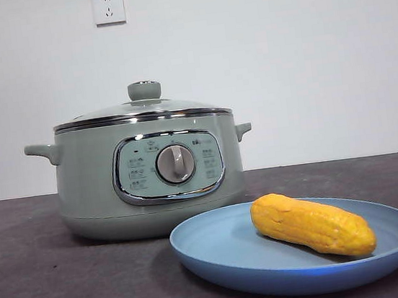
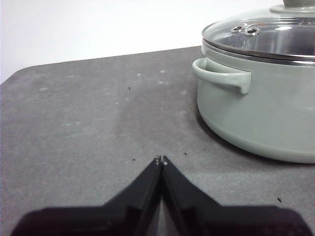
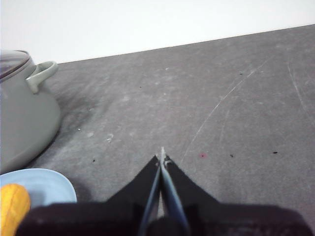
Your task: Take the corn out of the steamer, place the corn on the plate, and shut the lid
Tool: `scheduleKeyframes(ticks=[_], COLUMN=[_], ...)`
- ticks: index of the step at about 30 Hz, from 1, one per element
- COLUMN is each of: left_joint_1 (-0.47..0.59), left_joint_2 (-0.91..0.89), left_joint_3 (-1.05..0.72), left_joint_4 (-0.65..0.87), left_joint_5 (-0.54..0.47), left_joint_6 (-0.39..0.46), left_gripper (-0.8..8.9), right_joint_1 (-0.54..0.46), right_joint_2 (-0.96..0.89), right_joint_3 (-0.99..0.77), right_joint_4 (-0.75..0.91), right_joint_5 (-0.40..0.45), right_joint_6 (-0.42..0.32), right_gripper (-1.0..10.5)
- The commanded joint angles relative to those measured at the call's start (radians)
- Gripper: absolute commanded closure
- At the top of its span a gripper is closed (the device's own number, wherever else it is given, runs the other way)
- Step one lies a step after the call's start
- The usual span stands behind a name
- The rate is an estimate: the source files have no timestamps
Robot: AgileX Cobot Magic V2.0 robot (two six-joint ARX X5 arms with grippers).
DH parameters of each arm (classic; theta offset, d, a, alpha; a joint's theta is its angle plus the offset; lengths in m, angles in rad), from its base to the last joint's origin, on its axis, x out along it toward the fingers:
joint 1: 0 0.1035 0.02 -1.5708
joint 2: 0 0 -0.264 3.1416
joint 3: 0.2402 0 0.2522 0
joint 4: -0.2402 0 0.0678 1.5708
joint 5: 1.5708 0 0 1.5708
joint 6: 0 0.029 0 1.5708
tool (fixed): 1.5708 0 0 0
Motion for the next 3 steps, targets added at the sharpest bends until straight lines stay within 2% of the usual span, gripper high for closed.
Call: scheduleKeyframes(ticks=[1, 3], left_joint_1=[0.003, 0.003], left_joint_2=[-0.002, -0.002], left_joint_3=[-0.014, -0.014], left_joint_4=[0.005, 0.005], left_joint_5=[0.000, 0.000], left_joint_6=[-0.008, -0.008], left_gripper=[8.17, 8.17], right_joint_1=[0.000, 0.000], right_joint_2=[-0.003, -0.003], right_joint_3=[-0.011, -0.011], right_joint_4=[-0.006, -0.006], right_joint_5=[-0.001, -0.001], right_joint_6=[0.006, 0.006], right_gripper=[9.5, 9.5])
